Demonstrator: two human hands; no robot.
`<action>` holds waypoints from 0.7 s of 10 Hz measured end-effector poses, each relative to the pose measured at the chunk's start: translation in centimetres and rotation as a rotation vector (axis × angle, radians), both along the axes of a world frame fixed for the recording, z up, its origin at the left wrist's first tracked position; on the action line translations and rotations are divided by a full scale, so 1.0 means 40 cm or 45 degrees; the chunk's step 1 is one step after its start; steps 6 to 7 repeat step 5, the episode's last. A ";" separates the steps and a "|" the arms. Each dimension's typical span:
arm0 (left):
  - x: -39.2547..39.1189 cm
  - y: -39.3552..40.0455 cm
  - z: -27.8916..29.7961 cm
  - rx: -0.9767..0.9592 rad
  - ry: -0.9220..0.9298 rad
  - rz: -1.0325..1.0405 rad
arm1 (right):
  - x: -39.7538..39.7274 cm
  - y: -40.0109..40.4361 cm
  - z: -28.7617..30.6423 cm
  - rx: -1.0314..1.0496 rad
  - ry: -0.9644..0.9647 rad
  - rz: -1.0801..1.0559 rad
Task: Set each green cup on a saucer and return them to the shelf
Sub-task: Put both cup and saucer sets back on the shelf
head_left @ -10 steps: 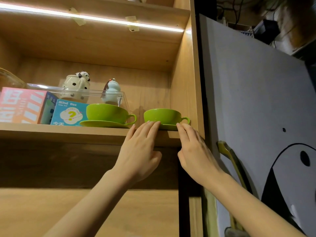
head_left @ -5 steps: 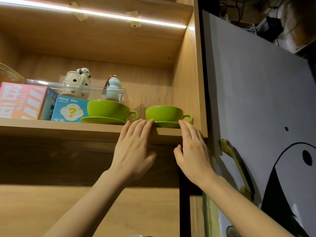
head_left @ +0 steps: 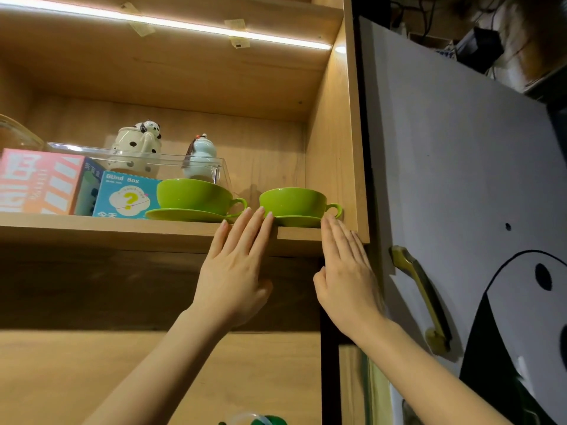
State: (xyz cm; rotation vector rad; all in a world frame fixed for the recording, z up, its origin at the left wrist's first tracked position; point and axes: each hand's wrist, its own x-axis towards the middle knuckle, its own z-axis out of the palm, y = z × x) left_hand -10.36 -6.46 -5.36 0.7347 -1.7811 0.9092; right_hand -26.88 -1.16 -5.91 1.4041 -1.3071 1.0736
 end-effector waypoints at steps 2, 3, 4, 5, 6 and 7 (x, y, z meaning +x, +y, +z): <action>0.028 0.069 0.027 0.300 -0.174 0.116 | 0.012 0.087 0.022 0.410 0.082 -0.166; 0.046 0.128 0.088 0.619 -0.290 0.089 | 0.021 0.145 0.073 0.676 0.093 -0.217; 0.079 0.205 0.131 0.932 -0.269 -0.117 | 0.035 0.200 0.122 0.859 -0.068 -0.019; 0.121 0.277 0.156 0.837 -0.165 -0.281 | 0.070 0.292 0.151 0.721 -0.197 0.292; 0.121 0.277 0.156 0.837 -0.165 -0.281 | 0.070 0.292 0.151 0.721 -0.197 0.292; 0.121 0.277 0.156 0.837 -0.165 -0.281 | 0.070 0.292 0.151 0.721 -0.197 0.292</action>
